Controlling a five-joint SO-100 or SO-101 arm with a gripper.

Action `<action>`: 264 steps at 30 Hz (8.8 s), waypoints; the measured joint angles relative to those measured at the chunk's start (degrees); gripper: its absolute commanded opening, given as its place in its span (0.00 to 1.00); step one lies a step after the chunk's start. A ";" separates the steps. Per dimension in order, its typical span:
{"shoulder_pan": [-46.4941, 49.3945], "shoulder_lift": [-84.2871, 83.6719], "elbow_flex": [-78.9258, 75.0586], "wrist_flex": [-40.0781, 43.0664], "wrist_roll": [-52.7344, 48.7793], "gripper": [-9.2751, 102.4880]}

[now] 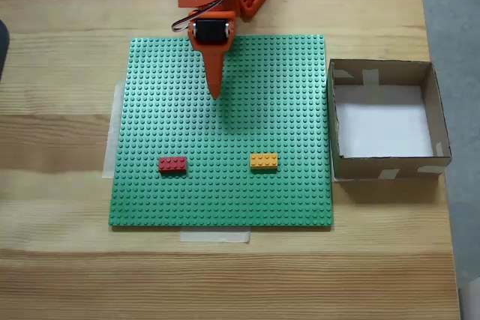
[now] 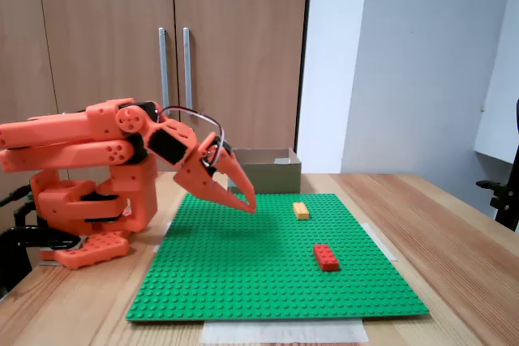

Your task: Pick the yellow lego block and put it in the box.

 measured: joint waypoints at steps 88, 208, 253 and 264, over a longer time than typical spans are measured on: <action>-15.21 -112.94 -92.72 18.90 17.05 0.28; -48.16 -116.98 -108.11 16.17 9.84 0.07; -47.46 -124.63 -106.70 15.73 8.61 0.22; -49.57 -121.73 -106.52 14.85 8.09 0.21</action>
